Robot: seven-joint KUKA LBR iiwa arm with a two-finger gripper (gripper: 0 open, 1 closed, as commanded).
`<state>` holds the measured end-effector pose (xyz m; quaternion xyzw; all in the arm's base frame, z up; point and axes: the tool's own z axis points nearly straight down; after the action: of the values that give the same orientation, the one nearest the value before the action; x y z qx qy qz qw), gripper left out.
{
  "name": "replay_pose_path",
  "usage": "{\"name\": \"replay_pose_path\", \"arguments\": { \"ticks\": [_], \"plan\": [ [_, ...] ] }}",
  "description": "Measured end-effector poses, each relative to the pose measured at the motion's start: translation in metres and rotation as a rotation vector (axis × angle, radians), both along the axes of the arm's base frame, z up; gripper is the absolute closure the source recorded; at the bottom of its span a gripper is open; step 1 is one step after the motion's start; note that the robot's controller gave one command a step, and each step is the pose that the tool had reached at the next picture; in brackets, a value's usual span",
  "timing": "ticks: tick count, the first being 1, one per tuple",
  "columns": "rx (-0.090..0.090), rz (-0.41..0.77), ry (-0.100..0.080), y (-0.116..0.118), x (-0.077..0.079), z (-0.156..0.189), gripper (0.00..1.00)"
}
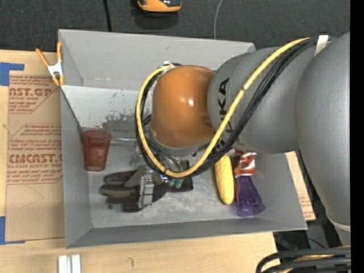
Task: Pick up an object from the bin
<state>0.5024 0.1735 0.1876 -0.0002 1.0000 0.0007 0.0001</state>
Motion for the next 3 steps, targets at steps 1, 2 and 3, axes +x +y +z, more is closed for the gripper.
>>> {"name": "replay_pose_path", "arguments": {
  "ticks": [1, 2, 3],
  "plan": [
    [0.000, 0.000, 0.000, 0.000, 0.000, 0.000, 0.00],
    [0.003, -0.047, -0.007, -0.015, 0.007, -0.053, 0.00],
    [0.001, -0.013, -0.007, -0.050, 0.006, -0.116, 1.00]
  ]
}}
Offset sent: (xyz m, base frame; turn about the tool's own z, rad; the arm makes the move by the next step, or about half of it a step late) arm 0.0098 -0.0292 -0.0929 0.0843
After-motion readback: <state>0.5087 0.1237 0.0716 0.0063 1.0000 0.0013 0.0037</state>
